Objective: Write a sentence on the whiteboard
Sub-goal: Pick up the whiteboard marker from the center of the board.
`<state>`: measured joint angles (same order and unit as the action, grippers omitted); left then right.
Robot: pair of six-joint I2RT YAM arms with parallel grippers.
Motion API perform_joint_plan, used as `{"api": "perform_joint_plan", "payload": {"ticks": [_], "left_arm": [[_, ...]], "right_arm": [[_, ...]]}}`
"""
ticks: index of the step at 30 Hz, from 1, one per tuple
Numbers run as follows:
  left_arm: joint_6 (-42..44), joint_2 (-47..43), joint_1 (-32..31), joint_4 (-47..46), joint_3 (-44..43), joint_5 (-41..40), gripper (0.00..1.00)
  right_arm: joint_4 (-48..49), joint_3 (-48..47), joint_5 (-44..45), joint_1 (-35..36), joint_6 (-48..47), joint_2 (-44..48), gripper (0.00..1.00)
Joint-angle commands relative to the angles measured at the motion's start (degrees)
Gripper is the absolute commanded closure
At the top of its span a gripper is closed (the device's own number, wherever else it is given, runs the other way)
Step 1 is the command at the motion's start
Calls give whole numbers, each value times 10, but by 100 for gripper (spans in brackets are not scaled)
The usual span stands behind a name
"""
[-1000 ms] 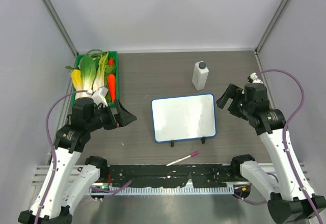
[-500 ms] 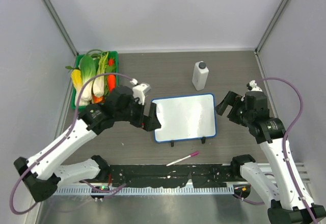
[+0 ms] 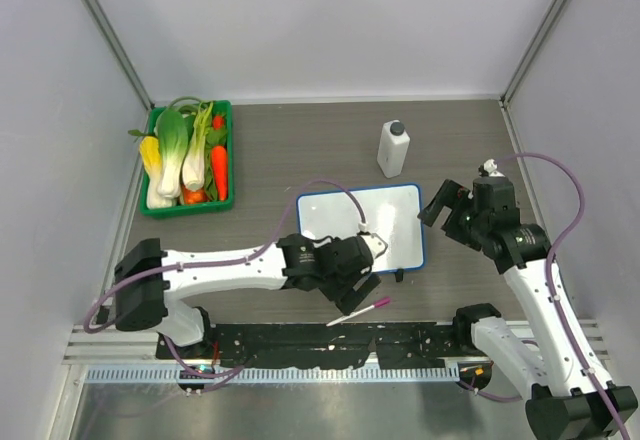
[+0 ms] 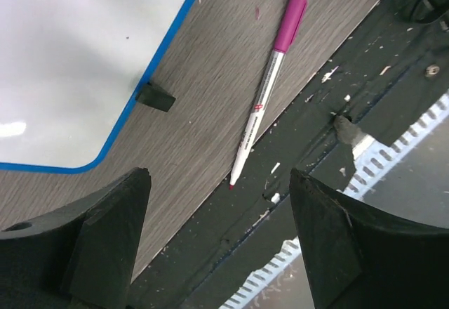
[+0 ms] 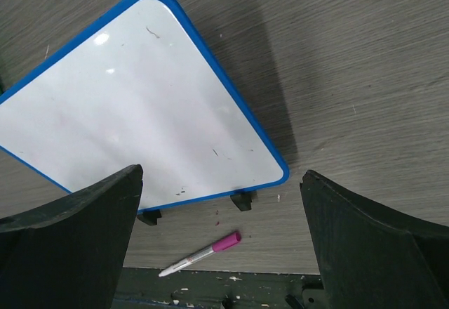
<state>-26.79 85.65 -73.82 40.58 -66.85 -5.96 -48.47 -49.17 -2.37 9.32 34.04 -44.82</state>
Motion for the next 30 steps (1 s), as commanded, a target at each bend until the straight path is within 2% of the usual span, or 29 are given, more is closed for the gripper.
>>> {"api": "perform_joint_plan", "payload": {"ticks": [1,4,10,15,19,24,26,29,30], "left_arm": [[-7,22,-27,-50,4,-49,17],[0,46,-42,-73,11,-40,19],[23,109,-48,-97,8,9,35],[30,141,-49,-103,-1,38,40],[31,167,-48,-103,-13,58,47],[33,198,-48,-97,-30,57,53],[31,211,-48,-93,-37,53,63],[23,232,-48,-93,-41,45,86],[20,239,-49,-92,-41,40,88]], "right_arm": [[8,2,8,3,-1,0,1],[9,11,11,2,-5,7,1],[16,31,18,2,-4,24,1],[18,46,19,2,1,36,1],[21,54,19,2,6,44,1],[26,53,22,3,7,42,0],[27,50,22,2,6,39,1],[29,49,43,2,1,37,1],[29,48,44,2,1,37,1]]}}
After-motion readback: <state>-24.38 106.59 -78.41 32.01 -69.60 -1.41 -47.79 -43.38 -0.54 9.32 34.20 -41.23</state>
